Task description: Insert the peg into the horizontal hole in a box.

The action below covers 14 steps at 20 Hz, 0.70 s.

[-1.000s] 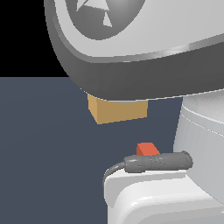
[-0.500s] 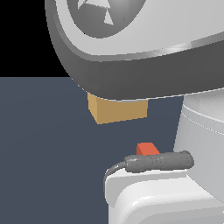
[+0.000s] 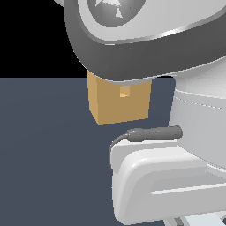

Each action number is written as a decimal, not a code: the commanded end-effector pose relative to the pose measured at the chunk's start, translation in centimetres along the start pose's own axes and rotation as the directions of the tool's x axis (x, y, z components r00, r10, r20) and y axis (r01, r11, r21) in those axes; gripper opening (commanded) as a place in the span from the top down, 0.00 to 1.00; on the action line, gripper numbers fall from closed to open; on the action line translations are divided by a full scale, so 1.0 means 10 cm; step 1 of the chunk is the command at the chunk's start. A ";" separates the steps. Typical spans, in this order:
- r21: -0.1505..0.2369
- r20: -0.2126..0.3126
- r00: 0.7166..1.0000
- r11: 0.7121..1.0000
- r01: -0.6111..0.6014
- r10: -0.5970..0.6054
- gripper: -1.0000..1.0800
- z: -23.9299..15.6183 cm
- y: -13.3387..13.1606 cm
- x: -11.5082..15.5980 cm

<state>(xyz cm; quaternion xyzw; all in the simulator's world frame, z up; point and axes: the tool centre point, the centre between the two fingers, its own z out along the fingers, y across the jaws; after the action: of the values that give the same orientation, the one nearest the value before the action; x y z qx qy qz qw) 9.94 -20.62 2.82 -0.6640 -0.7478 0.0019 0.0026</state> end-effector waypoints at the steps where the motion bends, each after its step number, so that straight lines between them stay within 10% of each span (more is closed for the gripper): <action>1: -0.006 0.002 1.000 1.000 0.024 -0.024 1.00 -0.13 0.07 0.19; 14: -0.005 0.004 0.980 0.980 0.198 -0.198 1.00 -0.93 0.34 1.75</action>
<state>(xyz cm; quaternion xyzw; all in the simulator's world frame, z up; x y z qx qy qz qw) 11.30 -4.26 11.14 -0.5925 -0.8055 0.0010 0.0010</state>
